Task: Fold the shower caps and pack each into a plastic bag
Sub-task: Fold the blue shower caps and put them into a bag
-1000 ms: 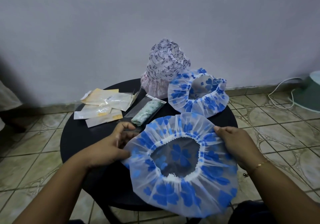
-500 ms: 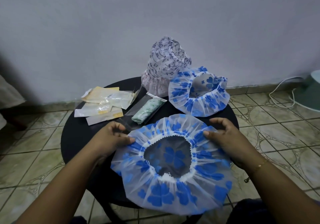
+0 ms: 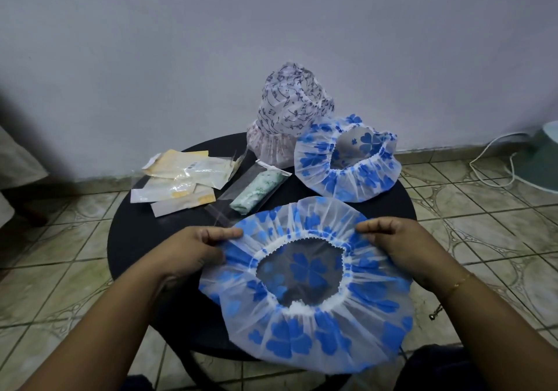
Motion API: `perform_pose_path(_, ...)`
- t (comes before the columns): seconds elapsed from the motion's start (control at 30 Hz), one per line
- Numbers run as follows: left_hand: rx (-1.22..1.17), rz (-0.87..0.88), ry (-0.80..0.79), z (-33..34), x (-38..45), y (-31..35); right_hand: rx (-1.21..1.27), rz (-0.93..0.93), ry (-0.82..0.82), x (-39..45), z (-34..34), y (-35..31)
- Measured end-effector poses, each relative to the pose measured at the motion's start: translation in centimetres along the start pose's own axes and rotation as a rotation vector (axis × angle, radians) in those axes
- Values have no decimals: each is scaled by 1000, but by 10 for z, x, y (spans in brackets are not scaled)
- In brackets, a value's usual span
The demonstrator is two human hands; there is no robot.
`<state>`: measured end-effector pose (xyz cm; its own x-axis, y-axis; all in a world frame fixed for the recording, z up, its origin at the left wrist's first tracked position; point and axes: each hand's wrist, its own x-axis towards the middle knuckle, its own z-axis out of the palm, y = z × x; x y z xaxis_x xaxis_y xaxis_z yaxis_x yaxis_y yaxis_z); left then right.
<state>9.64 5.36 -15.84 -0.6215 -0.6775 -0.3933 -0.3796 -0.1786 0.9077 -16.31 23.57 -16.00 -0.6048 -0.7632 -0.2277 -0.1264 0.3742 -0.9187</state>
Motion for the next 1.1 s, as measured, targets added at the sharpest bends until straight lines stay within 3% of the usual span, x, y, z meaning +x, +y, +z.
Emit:
perform_pose_path(0.1, 59, 7, 49, -3, 2, 0, -62, 5, 61, 2, 0, 0)
perform_pose_path(0.27, 627, 125, 37, -3, 0, 3, -311, -151, 77, 5, 3, 4)
perform_pose_path(0.37, 833, 127, 85, 3, -2, 1, -672, -251, 341, -3, 0, -1)
perform_pose_path(0.43, 1029, 259, 227, 6, -2, -1, -814, -415, 498, -18, 1, -10)
perform_pose_path(0.47, 1087, 381, 283, 8, -2, -1, -815, -503, 498, -25, 4, -15)
perform_pose_path(0.57, 1015, 602, 235, 13, -3, 2, -818, -481, 252, -38, 18, -22)
perform_pose_path(0.67, 937, 456, -20, 14, -1, -1, -1034, -268, 54, -34, 24, -12)
perform_pose_path(0.77, 1115, 278, -200, 11, 1, -8, -1129, -175, -102, -27, 17, 1)
perform_pose_path(0.87, 1275, 231, -237, 6, 6, -17, -1157, -94, -268, -21, 7, 9)
perform_pose_path(1.1, 1332, 205, -222, 5, 7, -20, -1077, -141, -340, -5, -9, 19)
